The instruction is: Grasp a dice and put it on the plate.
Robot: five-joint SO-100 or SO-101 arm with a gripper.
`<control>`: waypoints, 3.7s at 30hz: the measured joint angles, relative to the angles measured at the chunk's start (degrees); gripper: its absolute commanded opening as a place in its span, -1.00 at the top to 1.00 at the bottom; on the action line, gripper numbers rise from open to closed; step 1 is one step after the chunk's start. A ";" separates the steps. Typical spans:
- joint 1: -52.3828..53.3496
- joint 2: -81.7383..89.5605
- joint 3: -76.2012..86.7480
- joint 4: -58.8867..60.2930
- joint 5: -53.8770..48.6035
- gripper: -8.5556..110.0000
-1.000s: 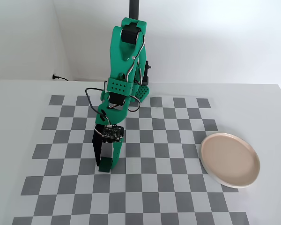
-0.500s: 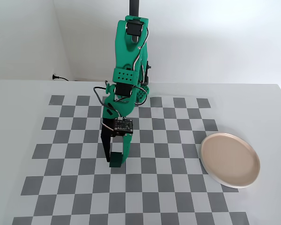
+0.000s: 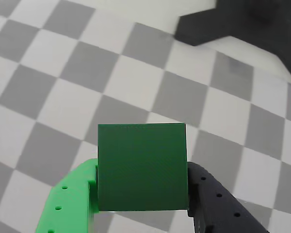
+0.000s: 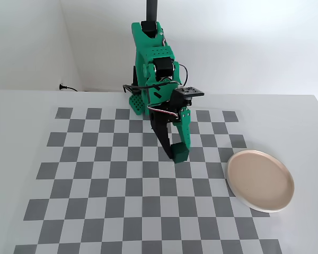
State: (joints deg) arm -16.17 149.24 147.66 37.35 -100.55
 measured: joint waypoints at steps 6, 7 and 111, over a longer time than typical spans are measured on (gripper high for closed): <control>-8.35 -3.60 -2.02 2.37 1.67 0.92; -9.32 -5.10 -3.34 2.37 2.11 0.92; 0.70 20.48 -13.80 30.67 31.03 0.93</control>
State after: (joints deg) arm -15.47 169.72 133.86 68.03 -69.52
